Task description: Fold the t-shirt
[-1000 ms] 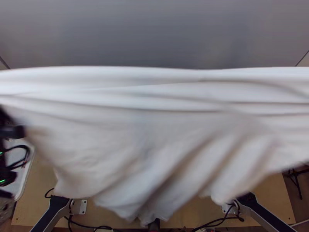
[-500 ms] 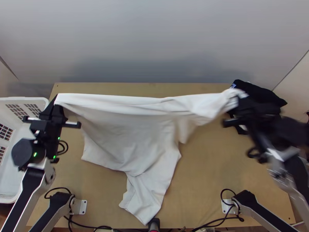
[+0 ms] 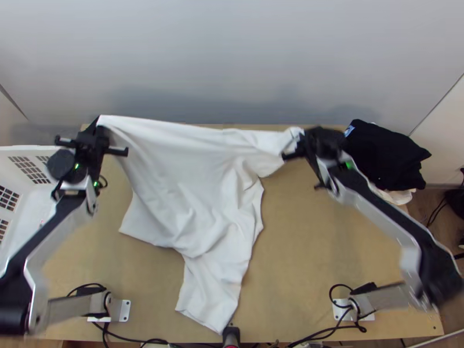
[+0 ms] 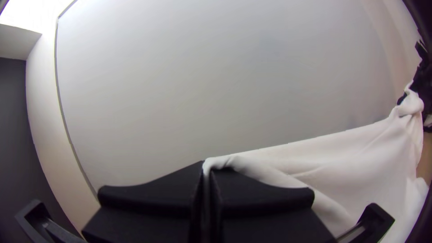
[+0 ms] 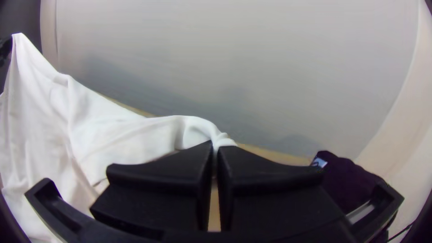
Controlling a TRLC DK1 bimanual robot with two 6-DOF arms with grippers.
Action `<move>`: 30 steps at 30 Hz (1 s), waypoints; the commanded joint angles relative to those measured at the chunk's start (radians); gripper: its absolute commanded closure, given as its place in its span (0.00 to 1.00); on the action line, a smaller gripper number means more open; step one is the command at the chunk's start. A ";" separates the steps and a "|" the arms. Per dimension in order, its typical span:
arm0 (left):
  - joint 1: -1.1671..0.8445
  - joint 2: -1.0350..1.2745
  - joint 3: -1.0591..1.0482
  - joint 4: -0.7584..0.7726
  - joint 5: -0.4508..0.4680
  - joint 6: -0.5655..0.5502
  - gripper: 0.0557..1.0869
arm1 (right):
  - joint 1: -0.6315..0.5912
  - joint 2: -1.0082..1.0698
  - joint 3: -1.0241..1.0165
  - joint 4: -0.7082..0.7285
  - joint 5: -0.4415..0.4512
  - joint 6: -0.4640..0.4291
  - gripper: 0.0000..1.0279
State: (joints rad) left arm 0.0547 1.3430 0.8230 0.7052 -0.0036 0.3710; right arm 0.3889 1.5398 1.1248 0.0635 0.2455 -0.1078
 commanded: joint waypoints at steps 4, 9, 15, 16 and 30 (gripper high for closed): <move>0.008 0.392 0.237 0.028 -0.012 0.118 0.96 | -0.076 0.430 0.494 0.021 0.026 -0.059 0.97; -0.006 0.478 0.274 0.028 -0.026 0.148 0.96 | -0.068 0.485 0.596 0.019 0.051 -0.032 0.97; -0.007 0.587 0.314 0.028 -0.119 0.148 0.96 | -0.044 0.505 0.573 0.012 0.081 0.008 0.97; -0.006 0.602 0.317 0.028 -0.131 0.148 0.96 | -0.038 0.505 0.570 -0.011 0.086 0.016 0.97; 0.017 0.696 0.320 0.031 -0.177 0.276 0.96 | 0.194 0.206 0.371 -0.725 0.090 0.191 0.97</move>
State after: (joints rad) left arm 0.0658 2.0014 1.1244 0.7349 -0.1696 0.6144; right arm 0.4824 1.9106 1.6287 -0.4736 0.3367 0.0273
